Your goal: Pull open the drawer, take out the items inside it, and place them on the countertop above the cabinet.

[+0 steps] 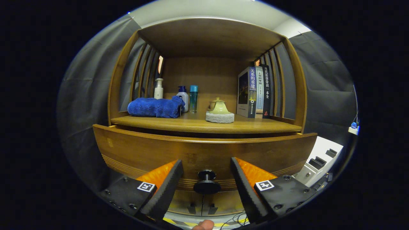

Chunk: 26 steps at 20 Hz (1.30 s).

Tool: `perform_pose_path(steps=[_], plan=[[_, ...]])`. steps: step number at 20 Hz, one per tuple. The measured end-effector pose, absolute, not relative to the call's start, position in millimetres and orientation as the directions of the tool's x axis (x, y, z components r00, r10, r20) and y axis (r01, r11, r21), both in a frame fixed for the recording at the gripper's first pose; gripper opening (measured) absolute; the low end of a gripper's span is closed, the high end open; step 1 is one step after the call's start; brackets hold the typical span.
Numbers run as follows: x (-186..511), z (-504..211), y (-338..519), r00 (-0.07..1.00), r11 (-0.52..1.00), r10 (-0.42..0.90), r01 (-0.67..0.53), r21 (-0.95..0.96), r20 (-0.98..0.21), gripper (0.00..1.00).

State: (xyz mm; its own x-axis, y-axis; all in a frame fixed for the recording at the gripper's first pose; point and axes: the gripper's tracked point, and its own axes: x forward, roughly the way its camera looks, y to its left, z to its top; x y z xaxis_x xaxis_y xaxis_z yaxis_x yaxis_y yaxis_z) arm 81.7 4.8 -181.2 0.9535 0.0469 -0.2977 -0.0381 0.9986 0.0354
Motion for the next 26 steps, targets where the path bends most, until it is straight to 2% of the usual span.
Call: perform_pose_path(steps=[10,22,26], plan=[[127,-186,2,0.960,0.999,0.047,-0.038,0.037,-0.277,0.98],[124,-186,2,0.961,0.999,0.046,-0.039,0.033,-0.272,0.98],[107,-161,6,0.971,0.998,0.048,-0.039,0.043,-0.233,0.98]])
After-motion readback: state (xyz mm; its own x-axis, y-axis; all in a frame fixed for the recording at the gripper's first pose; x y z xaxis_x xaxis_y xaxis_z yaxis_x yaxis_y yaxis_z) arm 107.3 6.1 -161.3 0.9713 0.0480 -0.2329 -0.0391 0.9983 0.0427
